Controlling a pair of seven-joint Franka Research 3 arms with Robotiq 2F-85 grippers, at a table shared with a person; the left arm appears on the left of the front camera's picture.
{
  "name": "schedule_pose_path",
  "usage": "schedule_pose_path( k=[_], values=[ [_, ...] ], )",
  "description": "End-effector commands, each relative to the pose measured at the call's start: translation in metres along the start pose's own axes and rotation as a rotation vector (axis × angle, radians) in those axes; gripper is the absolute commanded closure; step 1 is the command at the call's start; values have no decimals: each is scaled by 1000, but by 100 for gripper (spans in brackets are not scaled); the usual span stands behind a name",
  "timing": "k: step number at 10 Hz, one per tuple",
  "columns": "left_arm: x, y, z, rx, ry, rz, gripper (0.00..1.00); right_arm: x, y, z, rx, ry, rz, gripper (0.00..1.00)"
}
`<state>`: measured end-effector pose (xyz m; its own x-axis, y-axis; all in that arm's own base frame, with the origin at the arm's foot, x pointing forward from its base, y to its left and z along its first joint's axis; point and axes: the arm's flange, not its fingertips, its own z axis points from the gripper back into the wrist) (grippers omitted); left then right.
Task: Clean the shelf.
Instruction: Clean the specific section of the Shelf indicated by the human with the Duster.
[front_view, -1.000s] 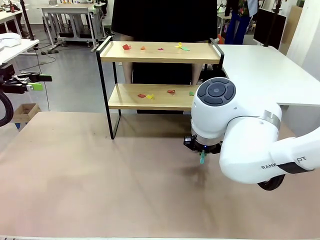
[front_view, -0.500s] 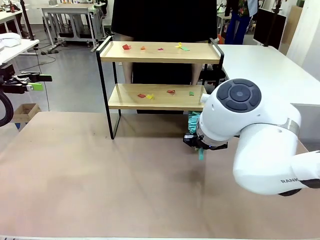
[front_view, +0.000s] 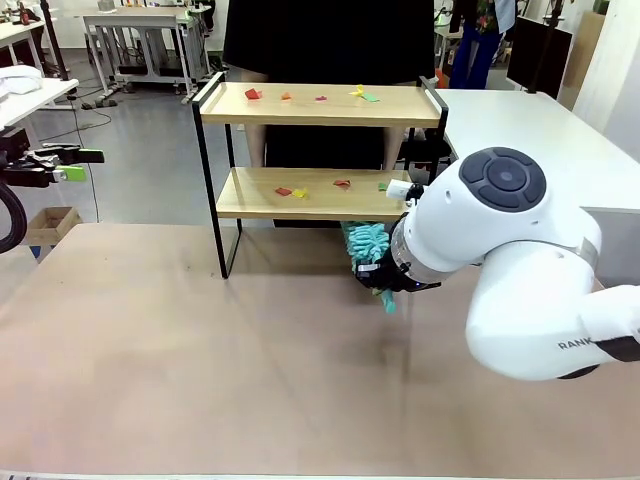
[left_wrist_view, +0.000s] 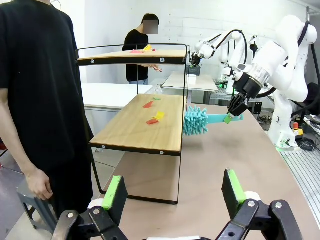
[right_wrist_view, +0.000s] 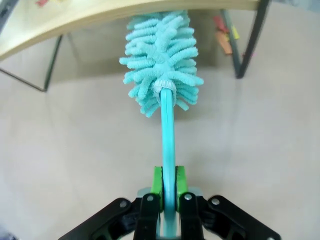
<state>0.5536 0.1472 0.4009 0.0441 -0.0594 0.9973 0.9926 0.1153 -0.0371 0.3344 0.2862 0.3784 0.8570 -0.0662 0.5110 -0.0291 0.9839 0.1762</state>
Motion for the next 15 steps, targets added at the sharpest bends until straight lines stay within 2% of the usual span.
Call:
schedule_pose_path(
  k=[1, 6, 10, 12, 14, 15],
  values=[
    [4, -2, 0, 2, -1, -7, 0, -7, -51, 41, 89, 106, 116, 87],
    [4, -2, 0, 2, -1, -7, 0, 10, -90, 77, 294, 214, 427, 87],
    [4, -2, 0, 2, -1, -7, 0, 15, -113, 106, 393, 326, 572, 87],
    [4, -2, 0, 2, -1, -7, 0, 18, -122, 127, 398, 414, 563, 87],
    [4, -2, 0, 2, -1, -7, 0, 11, -121, 158, 365, 452, 607, 87],
    [4, -2, 0, 2, -1, -7, 0, 5, -124, 178, 351, 501, 625, 87]
  ],
)
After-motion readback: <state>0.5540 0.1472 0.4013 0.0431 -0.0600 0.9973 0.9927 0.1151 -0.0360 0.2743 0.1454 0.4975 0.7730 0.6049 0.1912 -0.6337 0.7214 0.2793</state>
